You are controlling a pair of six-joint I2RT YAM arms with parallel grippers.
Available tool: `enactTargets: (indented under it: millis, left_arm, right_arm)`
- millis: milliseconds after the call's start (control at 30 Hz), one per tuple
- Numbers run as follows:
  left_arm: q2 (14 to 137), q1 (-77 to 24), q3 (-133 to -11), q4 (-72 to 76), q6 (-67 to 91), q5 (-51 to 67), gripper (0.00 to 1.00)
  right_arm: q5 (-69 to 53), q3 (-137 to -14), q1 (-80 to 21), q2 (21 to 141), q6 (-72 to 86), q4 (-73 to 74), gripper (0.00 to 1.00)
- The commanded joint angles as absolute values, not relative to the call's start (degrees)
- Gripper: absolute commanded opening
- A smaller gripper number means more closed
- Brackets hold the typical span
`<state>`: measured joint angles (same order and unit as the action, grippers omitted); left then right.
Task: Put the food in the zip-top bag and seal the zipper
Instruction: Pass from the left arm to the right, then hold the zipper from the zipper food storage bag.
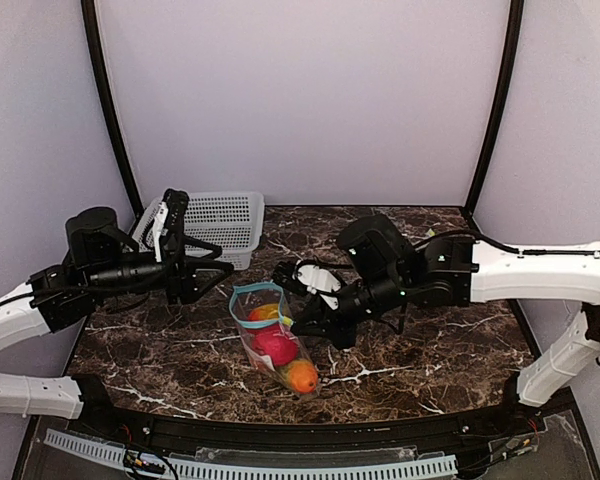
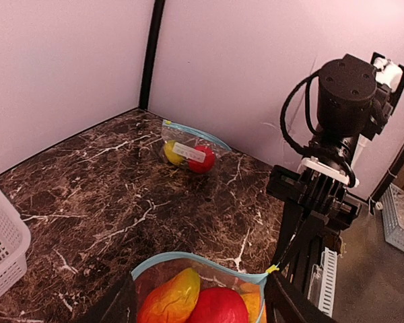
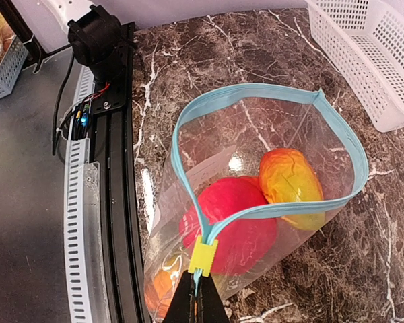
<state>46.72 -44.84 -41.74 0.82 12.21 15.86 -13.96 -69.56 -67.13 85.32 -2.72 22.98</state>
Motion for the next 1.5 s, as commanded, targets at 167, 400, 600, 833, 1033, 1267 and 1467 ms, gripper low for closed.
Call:
enactTargets:
  millis: [167,400,600,833,1033,1267,1467]
  left_arm:
    - [62.4,-44.7,-50.6,0.5,0.4,39.3,0.59]
    - [71.3,-45.7,-54.8,3.0,0.4,48.1,0.53]
    - [77.1,-46.9,-56.4,5.2,1.3,51.6,0.5]
    - [81.3,-48.0,-58.5,5.8,2.1,54.7,0.46]
    - [83.1,-48.4,-60.1,4.5,1.7,55.3,0.41]
    - [84.4,-49.0,-60.8,2.1,1.0,55.9,0.33]
    - [84.5,-49.4,-59.7,1.9,1.2,55.9,0.31]
  right_arm:
    - [-17.1,-65.6,-66.9,80.5,-4.7,18.2,0.0]
    - [-18.5,-63.9,-65.6,78.8,-4.3,17.0,0.0]
    - [-22.1,-62.9,-63.5,77.5,-4.0,15.8,0.0]
    - [-24.4,-62.6,-61.7,77.0,-4.1,15.9,0.0]
    - [-25.2,-62.4,-61.3,77.4,-4.1,15.9,0.0]
    - [-25.2,-62.1,-60.7,76.8,-3.7,15.6,0.0]
    - [-25.5,-61.7,-60.1,76.2,-3.4,15.1,0.0]
